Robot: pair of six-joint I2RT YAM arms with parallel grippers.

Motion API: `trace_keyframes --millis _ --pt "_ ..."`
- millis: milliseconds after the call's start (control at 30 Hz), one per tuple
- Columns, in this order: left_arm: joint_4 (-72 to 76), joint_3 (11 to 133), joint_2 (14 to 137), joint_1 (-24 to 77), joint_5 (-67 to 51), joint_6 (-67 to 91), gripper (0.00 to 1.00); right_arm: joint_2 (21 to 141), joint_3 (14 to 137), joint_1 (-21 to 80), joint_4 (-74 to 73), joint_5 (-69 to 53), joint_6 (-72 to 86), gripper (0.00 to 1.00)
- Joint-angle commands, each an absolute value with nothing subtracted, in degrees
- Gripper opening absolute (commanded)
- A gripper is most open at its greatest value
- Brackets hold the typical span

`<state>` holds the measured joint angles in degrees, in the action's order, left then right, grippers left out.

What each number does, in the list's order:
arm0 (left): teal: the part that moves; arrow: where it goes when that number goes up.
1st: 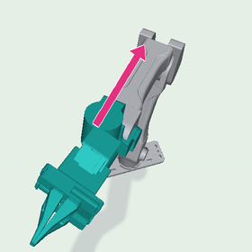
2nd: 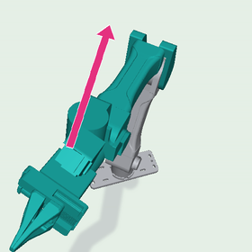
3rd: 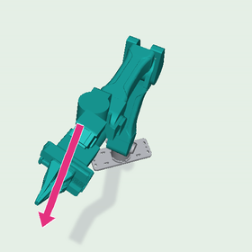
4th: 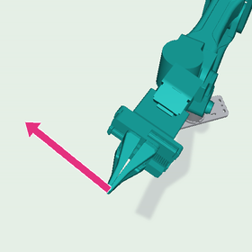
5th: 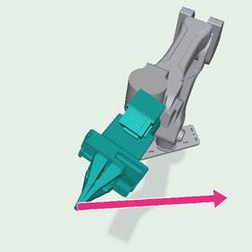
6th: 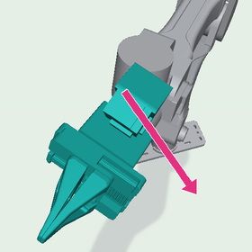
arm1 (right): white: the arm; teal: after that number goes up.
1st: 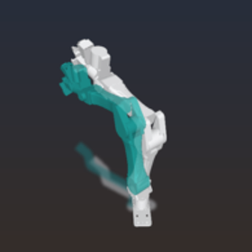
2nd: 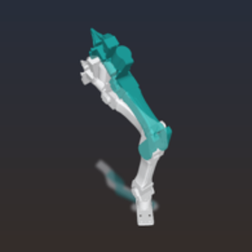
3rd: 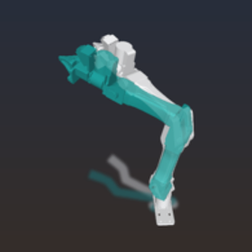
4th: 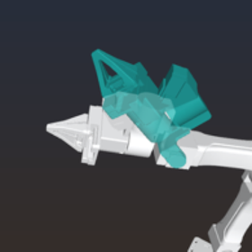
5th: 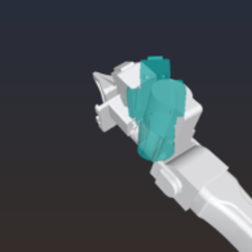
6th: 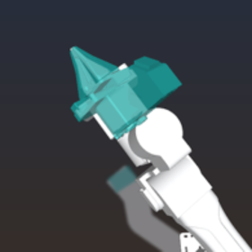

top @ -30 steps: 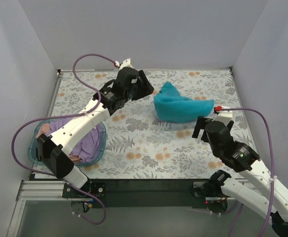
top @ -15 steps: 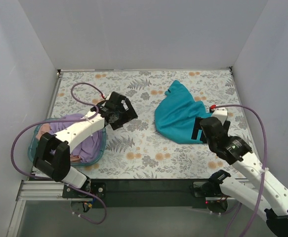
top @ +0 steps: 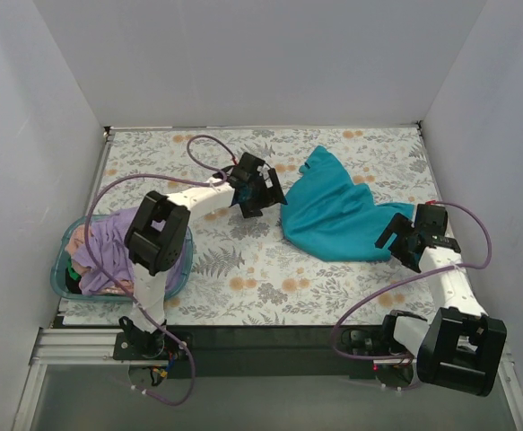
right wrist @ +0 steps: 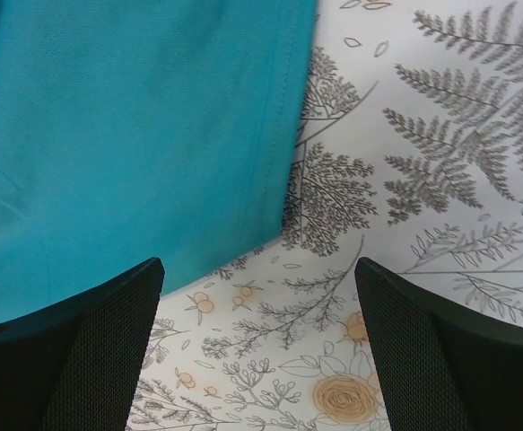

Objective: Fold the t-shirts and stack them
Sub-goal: Move the tshirt to the center of the board

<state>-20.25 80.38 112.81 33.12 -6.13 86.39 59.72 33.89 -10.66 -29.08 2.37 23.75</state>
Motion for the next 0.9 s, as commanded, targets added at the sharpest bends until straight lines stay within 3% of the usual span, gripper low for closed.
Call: trace_keyframes --millis 0,233,367,400,433,467,567,600,667,867 --pt "-20.7 86.8 116.8 35.5 -9.4 83.7 0.9 62.0 33.9 -11.5 -21.3 -2.7 23.2 0.94" --pt "-21.3 92.7 125.6 36.6 -11.2 84.0 0.88 68.8 33.0 -12.1 -15.7 -3.2 22.8 0.87" --pt "-21.8 96.1 129.9 37.6 -12.1 83.8 0.74 72.7 32.5 -12.1 -12.1 -4.3 23.6 0.83" --pt "-22.0 97.0 131.6 37.9 -12.7 83.7 0.65 73.5 32.6 -12.1 -11.5 -5.4 23.7 0.74" --pt "-22.1 98.2 132.1 38.0 -13.7 83.5 0.27 74.3 32.7 -12.1 -10.9 -6.6 23.2 0.68" --pt "-22.1 98.3 132.4 38.0 -13.8 83.2 0.0 75.5 33.0 -12.2 -10.1 -8.2 23.2 0.63" --pt "-21.3 97.9 131.1 38.1 -13.4 83.1 0.0 76.8 33.8 -12.1 -9.4 -9.2 22.2 0.35" --pt "-20.8 97.4 130.2 38.1 -13.0 83.1 0.0 76.7 34.1 -12.1 -9.4 -10.1 21.7 0.17" --pt "-17.9 94.1 125.1 38.2 -12.0 83.1 0.0 75.3 34.8 -12.1 -9.2 -11.9 21.0 0.01" --pt "-11.3 82.9 104.2 39.7 -5.4 83.8 0.0 61.6 37.3 -12.2 -12.8 -15.1 19.7 0.01"
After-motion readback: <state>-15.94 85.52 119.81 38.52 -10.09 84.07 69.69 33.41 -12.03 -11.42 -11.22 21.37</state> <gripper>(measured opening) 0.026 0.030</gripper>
